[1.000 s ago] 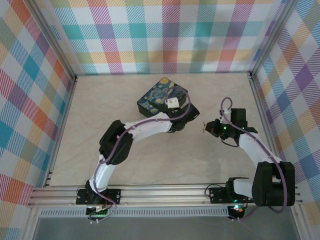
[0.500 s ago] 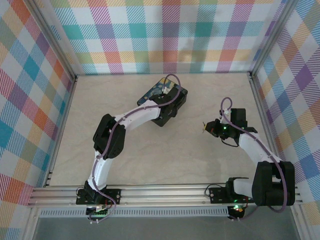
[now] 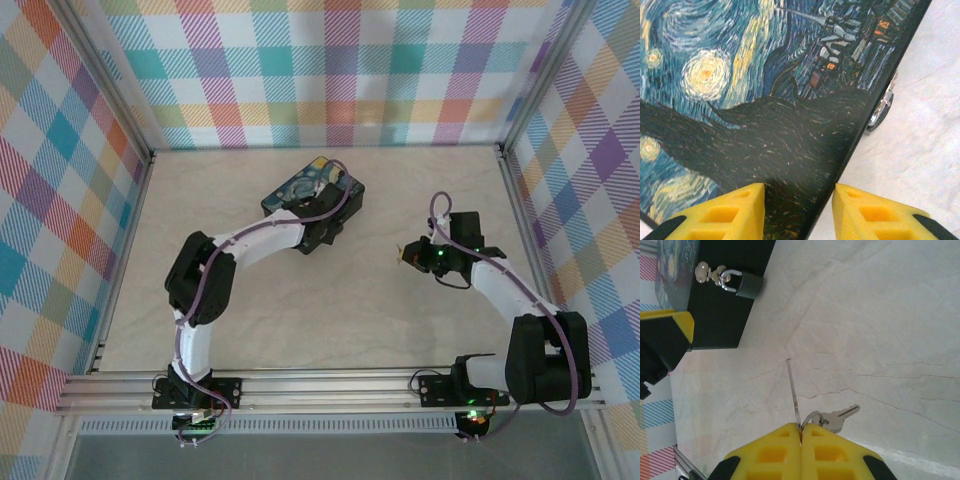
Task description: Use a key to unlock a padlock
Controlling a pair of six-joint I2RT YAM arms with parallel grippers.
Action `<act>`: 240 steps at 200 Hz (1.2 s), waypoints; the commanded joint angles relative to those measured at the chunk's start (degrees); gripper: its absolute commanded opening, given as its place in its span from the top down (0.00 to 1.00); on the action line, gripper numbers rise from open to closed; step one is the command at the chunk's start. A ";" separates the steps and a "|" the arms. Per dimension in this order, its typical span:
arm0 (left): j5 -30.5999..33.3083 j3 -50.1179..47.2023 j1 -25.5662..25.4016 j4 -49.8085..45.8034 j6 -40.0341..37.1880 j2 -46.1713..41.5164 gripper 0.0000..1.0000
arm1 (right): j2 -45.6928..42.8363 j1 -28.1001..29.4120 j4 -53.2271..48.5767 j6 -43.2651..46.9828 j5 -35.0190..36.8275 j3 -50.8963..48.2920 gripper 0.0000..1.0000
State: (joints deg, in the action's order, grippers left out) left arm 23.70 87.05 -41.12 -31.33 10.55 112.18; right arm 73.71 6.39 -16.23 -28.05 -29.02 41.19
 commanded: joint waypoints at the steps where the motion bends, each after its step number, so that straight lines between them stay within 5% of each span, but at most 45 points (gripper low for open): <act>1: 0.87 -6.01 1.05 -7.97 3.25 -2.72 0.63 | 0.97 2.03 -1.56 -0.51 1.17 2.52 1.00; 91: 5.80 -19.69 3.42 -16.94 14.51 -18.11 0.61 | 1.18 6.18 -2.72 -1.13 2.81 3.83 1.00; 131: 11.02 -17.42 -0.84 -18.95 27.27 -22.33 0.42 | 1.85 6.18 -2.73 -0.69 2.85 4.42 1.00; 184: 17.36 -13.72 -9.33 -16.52 52.48 -12.44 0.32 | 3.66 6.20 -2.34 0.12 3.31 5.30 0.99; 240: 26.78 -7.60 -9.53 -11.63 59.75 0.37 0.31 | 3.59 6.19 -2.56 0.98 3.54 4.97 0.99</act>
State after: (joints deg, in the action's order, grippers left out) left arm 43.90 77.03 -50.92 -44.99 64.49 110.04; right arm 77.32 12.38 -18.11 -28.21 -25.52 44.75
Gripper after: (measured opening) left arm 0.694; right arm 0.042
